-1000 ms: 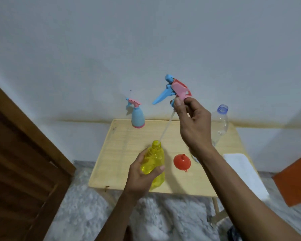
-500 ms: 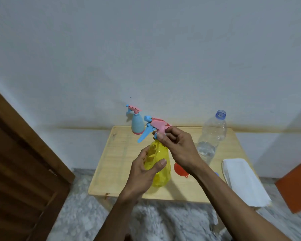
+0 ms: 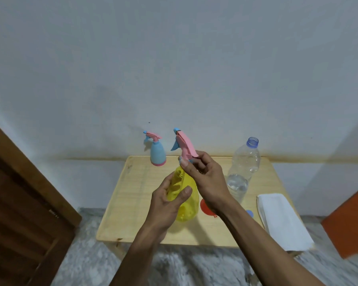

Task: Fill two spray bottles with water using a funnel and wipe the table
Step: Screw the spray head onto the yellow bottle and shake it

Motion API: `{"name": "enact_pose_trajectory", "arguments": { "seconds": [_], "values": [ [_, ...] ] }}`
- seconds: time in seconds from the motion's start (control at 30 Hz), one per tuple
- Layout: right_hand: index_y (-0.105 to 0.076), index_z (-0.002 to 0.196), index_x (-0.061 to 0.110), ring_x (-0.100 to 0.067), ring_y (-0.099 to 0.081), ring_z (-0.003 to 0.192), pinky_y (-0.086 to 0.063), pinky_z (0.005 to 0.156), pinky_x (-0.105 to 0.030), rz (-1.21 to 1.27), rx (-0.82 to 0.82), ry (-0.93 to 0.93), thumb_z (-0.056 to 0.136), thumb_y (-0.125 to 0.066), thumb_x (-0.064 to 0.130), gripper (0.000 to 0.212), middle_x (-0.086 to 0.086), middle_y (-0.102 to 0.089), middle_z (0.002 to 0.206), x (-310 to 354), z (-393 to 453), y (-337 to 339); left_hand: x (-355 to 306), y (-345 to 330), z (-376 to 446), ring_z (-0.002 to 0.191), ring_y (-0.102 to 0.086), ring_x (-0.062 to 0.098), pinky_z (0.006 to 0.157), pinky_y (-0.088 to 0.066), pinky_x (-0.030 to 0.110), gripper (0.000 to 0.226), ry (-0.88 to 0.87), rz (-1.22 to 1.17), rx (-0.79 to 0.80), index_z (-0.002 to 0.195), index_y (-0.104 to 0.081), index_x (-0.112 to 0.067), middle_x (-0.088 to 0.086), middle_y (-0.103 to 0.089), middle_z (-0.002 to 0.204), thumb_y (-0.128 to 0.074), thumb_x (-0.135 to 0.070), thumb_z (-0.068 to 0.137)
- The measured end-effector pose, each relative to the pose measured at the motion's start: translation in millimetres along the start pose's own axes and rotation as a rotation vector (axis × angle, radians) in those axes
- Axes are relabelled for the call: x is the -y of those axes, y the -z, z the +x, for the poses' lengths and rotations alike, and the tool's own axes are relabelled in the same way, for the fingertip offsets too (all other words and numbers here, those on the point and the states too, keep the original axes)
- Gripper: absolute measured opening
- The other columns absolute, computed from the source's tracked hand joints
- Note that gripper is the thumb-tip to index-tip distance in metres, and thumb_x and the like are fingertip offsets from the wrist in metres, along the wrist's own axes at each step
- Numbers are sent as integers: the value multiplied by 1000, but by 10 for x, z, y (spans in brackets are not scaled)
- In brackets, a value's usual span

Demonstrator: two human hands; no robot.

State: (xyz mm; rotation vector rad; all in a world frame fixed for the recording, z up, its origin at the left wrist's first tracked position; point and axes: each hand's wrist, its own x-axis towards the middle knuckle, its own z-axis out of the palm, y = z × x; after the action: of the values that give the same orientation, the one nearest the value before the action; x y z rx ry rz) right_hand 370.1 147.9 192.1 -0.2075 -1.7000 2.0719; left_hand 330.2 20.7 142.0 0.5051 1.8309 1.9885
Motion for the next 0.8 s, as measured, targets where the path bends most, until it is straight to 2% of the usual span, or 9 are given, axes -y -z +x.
{"name": "enact_pose_trajectory", "arguments": {
  "seconds": [0.1, 0.23, 0.33, 0.4, 0.5, 0.57, 0.63, 0.7, 0.8],
  "values": [
    [-73, 114, 19, -14, -70, 101, -54, 93, -33, -11, -14, -8, 92, -70, 24, 23, 2, -77, 103, -2, 28, -5, -49, -19, 17, 118, -66, 14, 94, -53, 32, 57, 6, -35, 8, 131, -60, -34, -9, -72, 122, -83, -35, 79],
    [-69, 110, 16, -18, -72, 98, -55, 93, -37, 53, -40, -42, 87, -77, 18, 25, -8, -78, 105, -1, 40, -36, -68, -21, 28, 123, -63, 15, 103, -50, 41, 68, -3, -48, 14, 135, -59, -32, -6, -70, 128, -82, -44, 72],
    [-73, 114, 17, -20, -70, 104, -53, 96, -39, 62, -31, -48, 93, -69, 25, 22, -5, -77, 109, 7, 20, -66, -76, -27, 31, 120, -65, 15, 99, -52, 38, 69, 1, -70, 15, 135, -59, -31, -5, -71, 125, -81, -44, 71],
    [-75, 112, 17, -15, -69, 100, -52, 96, -41, 72, -41, -60, 96, -66, 26, 20, -5, -77, 108, -5, 25, -76, -80, -27, 37, 119, -66, 15, 95, -54, 37, 66, 11, -82, 20, 135, -59, -29, -4, -71, 124, -81, -39, 74],
    [-70, 111, 19, -12, -71, 99, -54, 93, -34, 91, -48, -72, 92, -72, 23, 20, -11, -75, 112, 16, 33, -94, -96, -29, 34, 120, -65, 16, 96, -53, 37, 64, 17, -108, 24, 136, -59, -26, -1, -71, 126, -81, -34, 76],
    [-70, 116, 18, -12, -71, 102, -55, 93, -32, 89, -31, -76, 93, -70, 25, 24, -6, -76, 112, 19, 34, -94, -103, -25, 36, 120, -65, 17, 96, -53, 37, 64, 21, -117, 22, 136, -58, -24, 0, -71, 126, -82, -33, 77],
    [-72, 118, 16, -11, -70, 99, -55, 92, -33, 107, -9, -91, 97, -65, 27, 25, -1, -77, 107, 41, 30, -97, -106, -16, 43, 120, -66, 19, 96, -54, 38, 61, 25, -124, 21, 136, -58, -24, 1, -71, 125, -81, -29, 80],
    [-70, 118, 11, -13, -69, 96, -55, 90, -36, 104, -16, -84, 95, -69, 25, 28, -9, -76, 106, 25, 47, -66, -110, -13, 49, 120, -65, 20, 98, -53, 41, 61, 30, -120, 27, 137, -58, -24, 1, -71, 126, -80, -29, 80],
    [-66, 120, 6, -9, -70, 88, -56, 78, -26, 101, -13, -81, 92, -71, 16, 30, -4, -75, 99, 41, 62, -41, -124, -16, 50, 119, -66, 20, 99, -54, 43, 61, 36, -122, 25, 136, -58, -24, 1, -71, 125, -81, -31, 81]
  ]
}}
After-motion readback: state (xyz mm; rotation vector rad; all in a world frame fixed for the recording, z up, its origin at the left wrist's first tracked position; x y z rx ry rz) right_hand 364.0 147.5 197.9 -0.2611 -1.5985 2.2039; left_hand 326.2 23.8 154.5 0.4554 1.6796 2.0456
